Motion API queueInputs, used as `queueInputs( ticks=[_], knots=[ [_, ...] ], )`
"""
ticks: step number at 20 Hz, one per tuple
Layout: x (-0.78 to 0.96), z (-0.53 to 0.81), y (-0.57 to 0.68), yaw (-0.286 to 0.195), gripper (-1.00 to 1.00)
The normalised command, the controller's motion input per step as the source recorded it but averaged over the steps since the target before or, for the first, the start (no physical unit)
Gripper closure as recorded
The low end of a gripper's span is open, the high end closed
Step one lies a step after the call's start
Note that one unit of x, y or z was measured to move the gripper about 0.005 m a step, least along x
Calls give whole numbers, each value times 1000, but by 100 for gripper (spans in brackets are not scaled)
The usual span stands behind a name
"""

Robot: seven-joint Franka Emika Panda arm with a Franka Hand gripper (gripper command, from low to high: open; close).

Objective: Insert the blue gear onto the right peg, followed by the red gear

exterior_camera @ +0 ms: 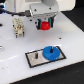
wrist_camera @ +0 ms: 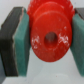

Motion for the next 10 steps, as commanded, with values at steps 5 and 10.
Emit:
queueInputs(
  ticks=[5,10],
  knots=[
    [689,385,1,0,100],
    [722,316,0,0,100]
  ],
)
